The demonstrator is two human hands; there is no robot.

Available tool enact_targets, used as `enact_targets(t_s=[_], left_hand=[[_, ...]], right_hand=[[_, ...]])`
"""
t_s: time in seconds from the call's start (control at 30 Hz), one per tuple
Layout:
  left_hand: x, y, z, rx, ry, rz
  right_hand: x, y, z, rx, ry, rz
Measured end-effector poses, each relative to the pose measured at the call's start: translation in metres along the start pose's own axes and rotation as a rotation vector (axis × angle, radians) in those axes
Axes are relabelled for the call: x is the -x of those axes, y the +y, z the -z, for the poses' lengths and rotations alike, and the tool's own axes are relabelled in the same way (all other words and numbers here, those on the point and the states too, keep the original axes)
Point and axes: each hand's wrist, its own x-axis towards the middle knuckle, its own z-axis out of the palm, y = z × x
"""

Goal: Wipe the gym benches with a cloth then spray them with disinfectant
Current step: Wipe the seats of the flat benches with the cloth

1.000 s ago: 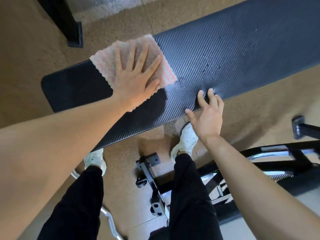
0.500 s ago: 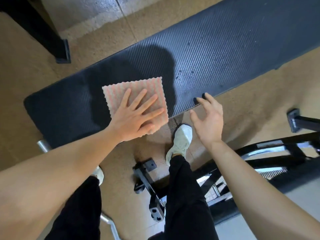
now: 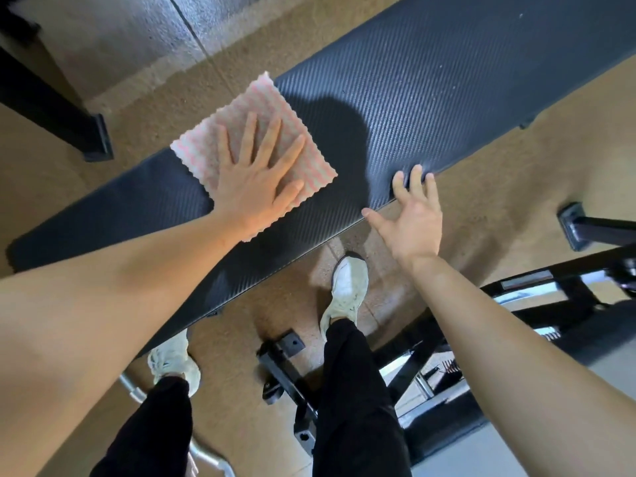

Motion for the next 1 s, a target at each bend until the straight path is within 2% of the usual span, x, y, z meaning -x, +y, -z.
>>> enact_targets(t_s=[0.17, 0.27, 0.37, 0.47, 0.53, 0.63, 0.73, 1.0], left_hand=[[0.015, 0.042, -0.013, -0.056, -0.059, -0.228], [0.027, 0.068, -0.021, -0.067, -0.085, -0.348], [0.032, 0.085, -0.024, -0.093, -0.115, -0.362], [0.027, 0.086, -0.021, -0.050, -0.075, -0.393], [0.014, 0.081, -0.017, -0.064, -0.076, -0.442], [-0.020, 0.077, -0.005, -0.155, -0.131, -0.463], [-0.053, 0.075, 0.006, -0.173, -0.141, -0.413], [-0.126, 0.081, 0.022, -0.076, -0.081, -0.012]], right_hand=[[-0.005, 0.017, 0.010, -0.022, -0.060, 0.068], [-0.008, 0.031, 0.013, -0.194, -0.069, 0.091], [-0.011, 0.046, 0.020, -0.326, -0.066, 0.109], [-0.013, 0.060, 0.031, -0.437, 0.020, 0.098], [-0.019, 0.069, 0.038, -0.438, 0.082, 0.033], [-0.038, 0.083, 0.046, -0.336, 0.037, -0.040], [-0.056, 0.095, 0.049, -0.279, 0.003, -0.037], [-0.070, 0.108, 0.047, -0.239, -0.031, 0.018]])
